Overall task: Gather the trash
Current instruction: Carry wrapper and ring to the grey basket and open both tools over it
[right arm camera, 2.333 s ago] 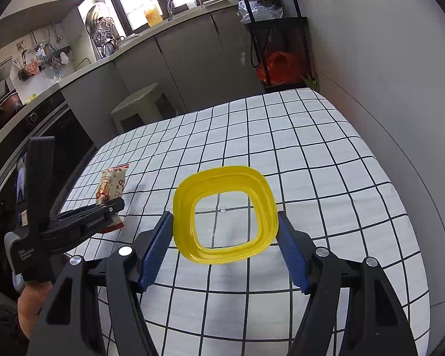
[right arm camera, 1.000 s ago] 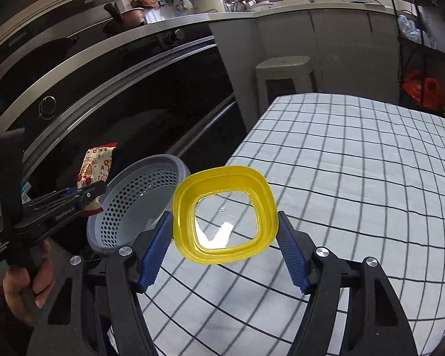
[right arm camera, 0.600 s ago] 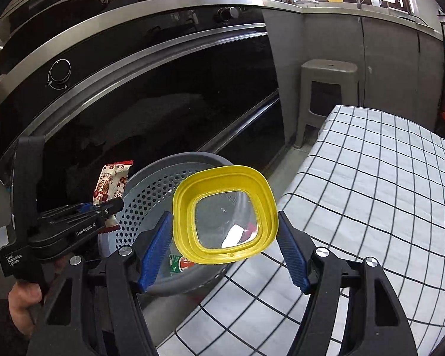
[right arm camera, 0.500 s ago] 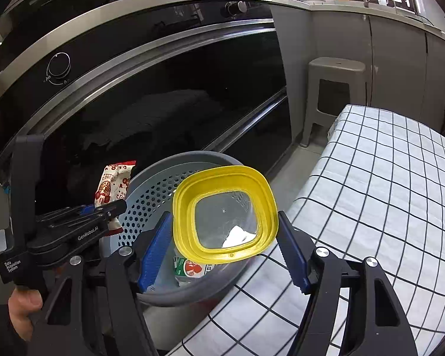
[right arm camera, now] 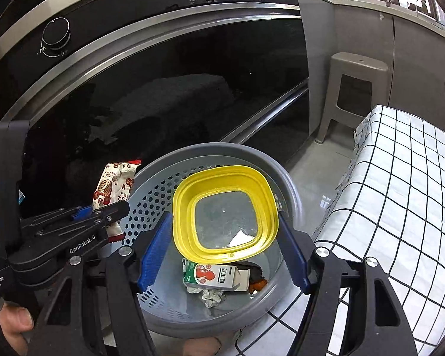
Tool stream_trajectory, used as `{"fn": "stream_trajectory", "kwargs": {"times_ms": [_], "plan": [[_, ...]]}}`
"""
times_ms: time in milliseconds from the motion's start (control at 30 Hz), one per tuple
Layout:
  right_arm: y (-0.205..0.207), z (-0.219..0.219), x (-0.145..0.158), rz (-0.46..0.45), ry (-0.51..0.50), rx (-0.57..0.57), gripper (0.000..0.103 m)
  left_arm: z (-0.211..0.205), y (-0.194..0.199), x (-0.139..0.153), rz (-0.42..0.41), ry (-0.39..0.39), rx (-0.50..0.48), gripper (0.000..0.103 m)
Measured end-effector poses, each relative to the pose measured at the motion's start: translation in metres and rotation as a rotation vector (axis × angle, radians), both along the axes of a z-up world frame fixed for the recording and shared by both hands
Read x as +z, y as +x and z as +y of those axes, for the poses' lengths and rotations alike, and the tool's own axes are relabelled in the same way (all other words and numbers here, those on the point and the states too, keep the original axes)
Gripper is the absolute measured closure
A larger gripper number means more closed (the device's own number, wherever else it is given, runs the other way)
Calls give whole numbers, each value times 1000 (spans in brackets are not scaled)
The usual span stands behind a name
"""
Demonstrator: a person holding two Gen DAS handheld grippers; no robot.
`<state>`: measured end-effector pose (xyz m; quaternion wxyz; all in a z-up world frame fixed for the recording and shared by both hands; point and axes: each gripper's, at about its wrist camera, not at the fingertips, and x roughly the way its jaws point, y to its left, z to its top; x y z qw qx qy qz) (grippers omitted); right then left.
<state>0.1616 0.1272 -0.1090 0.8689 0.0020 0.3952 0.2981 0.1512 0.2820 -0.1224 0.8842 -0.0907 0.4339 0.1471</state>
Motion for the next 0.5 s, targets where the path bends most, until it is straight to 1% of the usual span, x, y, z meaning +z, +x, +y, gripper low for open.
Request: {"fn": "stream_trajectory", "kwargs": {"times_ms": [67,100,133,167,233,267,300,400,500], "plan": [[-2,1,-1,-2,-4,2,36,0,-3,1,-4,6,-2,79],[-1,2,0,-5,-6,1,35,-1,-2,1,-6,6,-3,76],[-3,2,1,-8,-6,-1,35,-1,-2,2,-10,5,-3,71],[-3,2,2,-10,-2,2,35,0,-4,2,-14,5,-1,68],[-4,1,4,-13,-3,-1,33,0,-6,4,-25,8,3,54],[-4,0,4,-13,0,-5,31,0,-7,5,-31,12,5,52],[-4,-1,5,-11,9,-5,28,0,-9,7,-37,18,5,49],[-6,-5,7,-14,18,-16,27,-2,-12,10,-44,30,-2,45],[-9,-8,8,-12,21,-25,27,-3,-15,12,-50,30,-7,45]]}}
